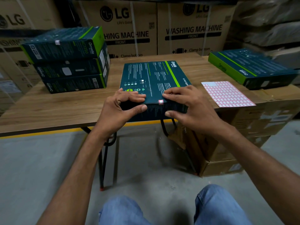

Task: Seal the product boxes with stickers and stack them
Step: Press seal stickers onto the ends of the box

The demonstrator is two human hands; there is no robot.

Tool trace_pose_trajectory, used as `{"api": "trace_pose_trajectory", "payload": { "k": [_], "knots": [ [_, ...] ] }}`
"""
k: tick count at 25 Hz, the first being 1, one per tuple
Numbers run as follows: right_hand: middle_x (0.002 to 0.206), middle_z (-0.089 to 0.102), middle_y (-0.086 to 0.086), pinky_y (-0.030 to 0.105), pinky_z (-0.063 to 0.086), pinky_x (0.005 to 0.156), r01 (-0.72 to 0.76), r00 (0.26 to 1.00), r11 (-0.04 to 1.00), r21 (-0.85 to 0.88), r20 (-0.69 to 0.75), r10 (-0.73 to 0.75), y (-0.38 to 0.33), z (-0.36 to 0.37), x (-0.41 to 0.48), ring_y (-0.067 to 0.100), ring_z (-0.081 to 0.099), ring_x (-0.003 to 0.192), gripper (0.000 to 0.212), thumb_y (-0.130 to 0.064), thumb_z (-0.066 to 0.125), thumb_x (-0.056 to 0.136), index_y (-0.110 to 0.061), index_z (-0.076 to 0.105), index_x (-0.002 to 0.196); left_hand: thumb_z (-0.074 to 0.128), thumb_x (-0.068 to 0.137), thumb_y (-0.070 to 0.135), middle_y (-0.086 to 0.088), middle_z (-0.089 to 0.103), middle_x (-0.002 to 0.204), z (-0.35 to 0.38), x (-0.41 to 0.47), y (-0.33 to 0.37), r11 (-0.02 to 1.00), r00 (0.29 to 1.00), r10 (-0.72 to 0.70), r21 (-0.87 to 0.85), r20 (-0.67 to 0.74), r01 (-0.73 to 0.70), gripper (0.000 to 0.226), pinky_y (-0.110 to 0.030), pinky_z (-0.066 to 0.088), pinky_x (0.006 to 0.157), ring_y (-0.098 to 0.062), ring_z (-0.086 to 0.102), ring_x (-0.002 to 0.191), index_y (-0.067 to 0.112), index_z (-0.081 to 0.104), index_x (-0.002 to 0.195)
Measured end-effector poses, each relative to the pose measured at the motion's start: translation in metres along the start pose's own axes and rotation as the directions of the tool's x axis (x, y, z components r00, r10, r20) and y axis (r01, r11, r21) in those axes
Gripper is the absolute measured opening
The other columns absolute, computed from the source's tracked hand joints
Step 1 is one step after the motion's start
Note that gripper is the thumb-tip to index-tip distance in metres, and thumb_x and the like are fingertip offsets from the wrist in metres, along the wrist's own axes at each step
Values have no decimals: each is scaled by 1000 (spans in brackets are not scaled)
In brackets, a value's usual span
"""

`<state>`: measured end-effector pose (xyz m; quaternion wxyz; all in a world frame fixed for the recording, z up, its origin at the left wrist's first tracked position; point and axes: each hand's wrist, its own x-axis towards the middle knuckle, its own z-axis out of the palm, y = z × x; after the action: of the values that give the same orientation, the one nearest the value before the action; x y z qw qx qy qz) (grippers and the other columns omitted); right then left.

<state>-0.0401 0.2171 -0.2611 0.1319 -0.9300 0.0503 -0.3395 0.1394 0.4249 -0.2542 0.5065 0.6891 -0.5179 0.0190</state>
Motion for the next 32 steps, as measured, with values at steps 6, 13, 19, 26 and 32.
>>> {"api": "trace_pose_trajectory", "payload": {
  "k": [6,13,19,26,32],
  "knots": [
    [143,63,-2,34,44,92,-547,834,837,3,-94,544,-8,-17,28,20,56,122,46,-50,69,96,-30,68,137,71,100,22,12,55,144,-2,13,22,865,889,-451,-288,-85,411,54,-18,58,91,8,65,108,27,50,149],
    [140,64,4,34,53,93,-664,726,682,306,44,687,4,-15,35,16,62,107,63,-43,82,87,-26,60,144,74,96,10,1,74,120,3,20,26,758,809,-585,-395,-61,519,30,-10,54,61,5,73,73,20,63,122],
    [133,68,-9,35,52,106,-533,786,703,472,-32,617,8,-21,37,8,65,117,81,-13,90,72,-22,57,145,86,83,4,2,61,147,-10,28,18,894,900,-392,-312,-192,323,83,-27,50,111,-7,61,132,14,45,154],
    [131,45,-5,28,42,111,-571,773,712,408,-23,634,13,-21,46,9,50,119,103,-2,93,64,-34,47,150,91,74,-1,8,33,151,-12,40,9,947,933,-320,-63,-166,314,115,-34,38,121,-12,47,139,35,26,163],
    [135,43,-9,42,53,107,-544,780,764,347,-128,613,8,-20,39,9,49,121,92,-3,91,68,-28,43,143,85,84,1,11,54,130,-13,47,16,952,921,-304,-115,-244,284,75,-42,46,117,-18,54,134,25,32,131]
  ]
}}
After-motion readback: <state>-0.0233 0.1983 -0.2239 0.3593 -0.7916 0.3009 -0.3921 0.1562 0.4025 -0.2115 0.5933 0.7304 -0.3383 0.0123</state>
